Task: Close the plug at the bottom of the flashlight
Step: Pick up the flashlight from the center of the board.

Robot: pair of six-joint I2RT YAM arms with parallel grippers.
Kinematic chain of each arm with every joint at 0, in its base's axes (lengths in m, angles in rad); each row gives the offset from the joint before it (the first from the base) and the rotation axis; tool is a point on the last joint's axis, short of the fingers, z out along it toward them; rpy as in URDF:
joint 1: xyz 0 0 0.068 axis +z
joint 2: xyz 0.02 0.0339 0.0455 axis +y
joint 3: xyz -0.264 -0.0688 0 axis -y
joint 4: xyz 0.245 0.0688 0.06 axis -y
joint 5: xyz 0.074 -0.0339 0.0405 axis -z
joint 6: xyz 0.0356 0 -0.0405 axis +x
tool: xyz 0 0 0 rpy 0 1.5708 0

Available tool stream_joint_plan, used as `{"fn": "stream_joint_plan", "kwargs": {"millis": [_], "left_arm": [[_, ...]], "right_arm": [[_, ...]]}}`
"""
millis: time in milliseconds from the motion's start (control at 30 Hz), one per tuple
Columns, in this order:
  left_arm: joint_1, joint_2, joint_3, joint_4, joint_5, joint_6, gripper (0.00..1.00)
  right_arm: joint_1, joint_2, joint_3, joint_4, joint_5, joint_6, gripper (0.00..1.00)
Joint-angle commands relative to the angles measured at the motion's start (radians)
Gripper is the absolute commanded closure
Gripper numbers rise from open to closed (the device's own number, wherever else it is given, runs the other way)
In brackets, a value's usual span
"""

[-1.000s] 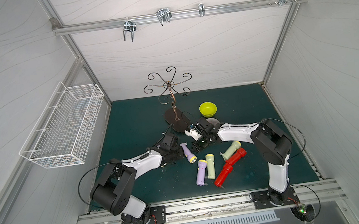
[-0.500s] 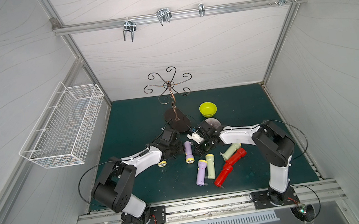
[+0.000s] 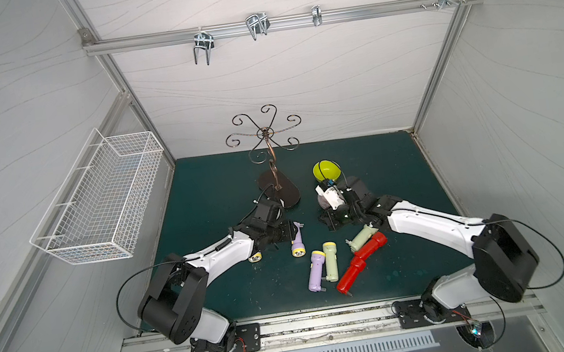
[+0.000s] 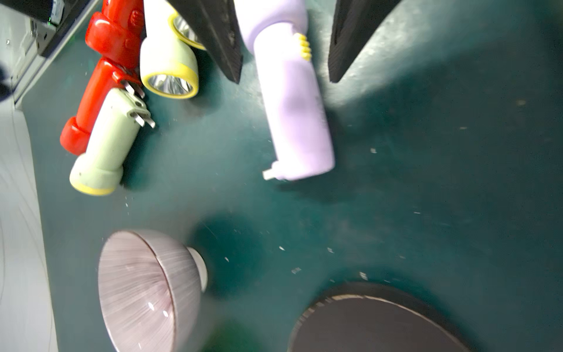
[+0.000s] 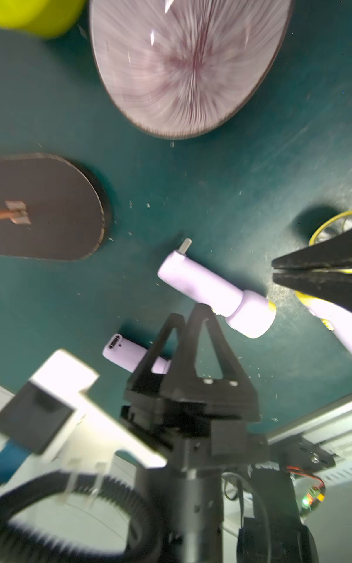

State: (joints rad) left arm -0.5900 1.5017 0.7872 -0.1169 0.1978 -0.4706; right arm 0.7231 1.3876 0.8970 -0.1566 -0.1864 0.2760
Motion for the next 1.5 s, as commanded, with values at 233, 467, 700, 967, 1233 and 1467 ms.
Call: {"fn": "stream_joint_plan", "kwargs": {"millis": [233, 467, 700, 967, 1233, 1467], "left_arm": [[-0.062, 0.110, 0.111, -0.039, -0.065, 0.061, 0.48], [-0.076, 0.151, 0.155, -0.091, -0.100, 0.075, 0.48], [-0.101, 0.159, 0.186, -0.163, -0.202, 0.092, 0.48], [-0.126, 0.094, 0.184, -0.203, -0.282, 0.104, 0.48], [-0.128, -0.025, 0.170, -0.361, -0.562, 0.116, 0.47], [-0.125, 0.039, 0.139, -0.361, -0.600, 0.122, 0.45]], "right_arm": [[-0.009, -0.208, -0.156, 0.127, 0.257, 0.025, 0.75], [-0.012, -0.222, -0.180, 0.147, 0.281, 0.029, 0.73], [-0.017, -0.205, -0.184, 0.160, 0.268, 0.040, 0.70], [-0.022, -0.178, -0.181, 0.166, 0.233, 0.049, 0.69], [-0.024, -0.141, -0.171, 0.172, 0.193, 0.061, 0.65], [-0.026, -0.137, -0.171, 0.170, 0.186, 0.064, 0.64]]}}
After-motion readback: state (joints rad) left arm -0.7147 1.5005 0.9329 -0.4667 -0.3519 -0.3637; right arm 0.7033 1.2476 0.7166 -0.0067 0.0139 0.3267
